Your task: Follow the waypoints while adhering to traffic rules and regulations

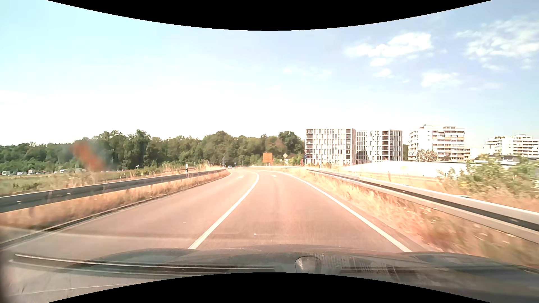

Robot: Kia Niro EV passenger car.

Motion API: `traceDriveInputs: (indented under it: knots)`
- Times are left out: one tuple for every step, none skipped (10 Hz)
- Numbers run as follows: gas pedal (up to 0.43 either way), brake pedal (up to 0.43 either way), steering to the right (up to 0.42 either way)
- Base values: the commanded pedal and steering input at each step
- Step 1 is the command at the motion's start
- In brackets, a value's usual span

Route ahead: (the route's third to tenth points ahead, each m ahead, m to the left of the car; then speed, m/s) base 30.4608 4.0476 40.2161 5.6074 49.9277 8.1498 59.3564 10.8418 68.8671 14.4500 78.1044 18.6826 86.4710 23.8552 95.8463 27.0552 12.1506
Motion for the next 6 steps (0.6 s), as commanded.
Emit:
traceDriveInputs:
  knots:
    - [0.059,0.0,-0.012]
    - [0.059,0.0,-0.012]
    - [0.059,0.0,-0.014]
    - [0.059,0.0,-0.014]
    - [0.059,0.0,-0.014]
    - [0.059,0.0,-0.015]
